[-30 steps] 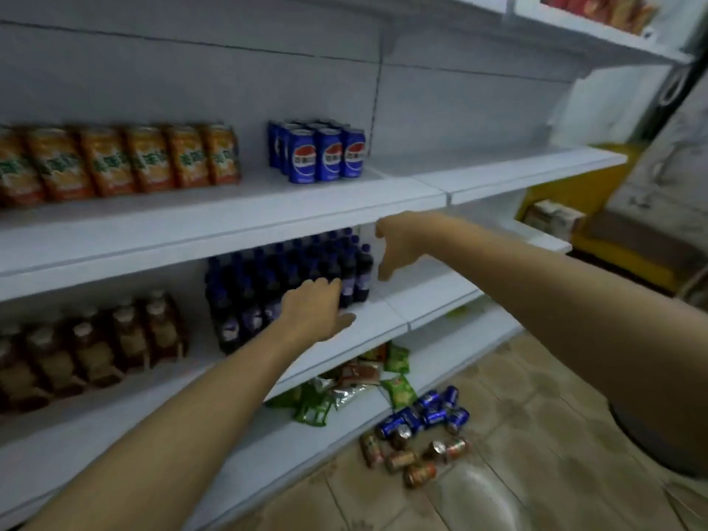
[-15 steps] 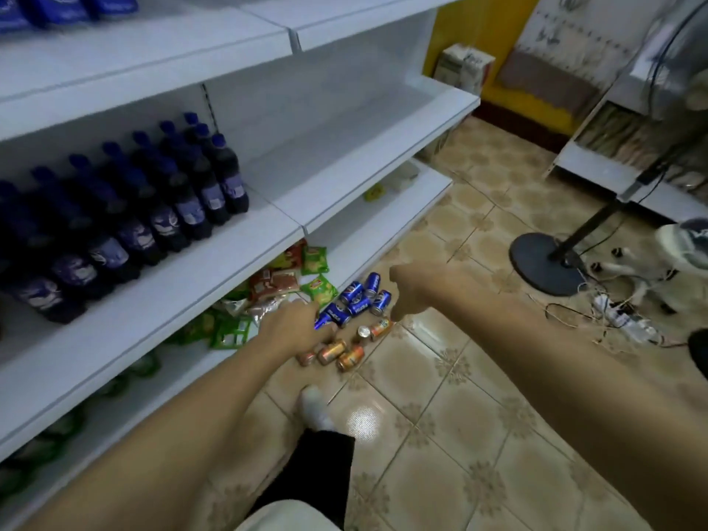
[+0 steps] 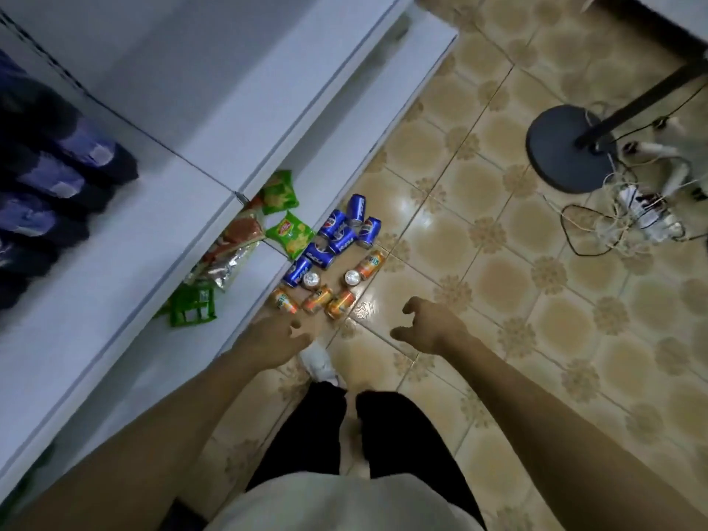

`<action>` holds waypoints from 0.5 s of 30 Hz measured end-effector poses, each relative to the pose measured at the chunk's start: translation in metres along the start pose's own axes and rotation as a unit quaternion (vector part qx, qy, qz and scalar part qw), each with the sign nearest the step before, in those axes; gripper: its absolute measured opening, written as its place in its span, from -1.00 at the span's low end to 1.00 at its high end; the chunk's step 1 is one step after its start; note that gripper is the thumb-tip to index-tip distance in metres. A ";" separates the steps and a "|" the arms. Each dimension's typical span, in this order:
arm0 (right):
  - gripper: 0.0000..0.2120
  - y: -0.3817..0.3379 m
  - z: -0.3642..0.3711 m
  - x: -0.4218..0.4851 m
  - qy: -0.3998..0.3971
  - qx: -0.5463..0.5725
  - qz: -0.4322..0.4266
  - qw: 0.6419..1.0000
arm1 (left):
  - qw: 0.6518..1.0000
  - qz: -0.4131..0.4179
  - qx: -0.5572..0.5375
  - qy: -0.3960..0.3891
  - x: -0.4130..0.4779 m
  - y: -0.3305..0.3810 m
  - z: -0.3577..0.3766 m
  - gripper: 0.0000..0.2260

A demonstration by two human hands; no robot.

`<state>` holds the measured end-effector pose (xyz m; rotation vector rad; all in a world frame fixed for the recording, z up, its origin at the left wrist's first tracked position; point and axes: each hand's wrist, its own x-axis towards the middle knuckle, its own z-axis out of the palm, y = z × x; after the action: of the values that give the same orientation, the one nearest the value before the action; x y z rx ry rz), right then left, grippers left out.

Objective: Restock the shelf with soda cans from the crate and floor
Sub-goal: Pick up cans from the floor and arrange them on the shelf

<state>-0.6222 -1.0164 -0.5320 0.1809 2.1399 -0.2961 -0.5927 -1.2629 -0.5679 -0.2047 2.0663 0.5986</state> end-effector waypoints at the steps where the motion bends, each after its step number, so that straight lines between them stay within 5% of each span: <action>1: -0.45 0.005 0.010 0.017 -0.014 0.032 0.013 0.999 | 1.000 -0.010 -0.008 -0.007 0.014 -0.003 0.005 -0.56; 8: -0.52 0.034 0.125 0.182 -0.075 0.288 0.132 0.945 | 0.993 -0.068 -0.090 -0.039 0.161 -0.045 0.101 -0.50; 12: -0.46 0.038 0.202 0.302 -0.081 0.378 0.163 0.908 | 0.989 -0.089 -0.112 0.021 0.274 -0.069 0.176 -0.47; 15: -0.68 0.038 0.249 0.391 -0.056 0.418 0.178 0.889 | 0.981 -0.116 -0.146 0.051 0.363 -0.083 0.226 -0.43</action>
<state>-0.6298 -1.0434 -0.9960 1.0108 1.6907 -0.9679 -0.5889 -1.1913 -0.9977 -0.6507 2.0069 0.7569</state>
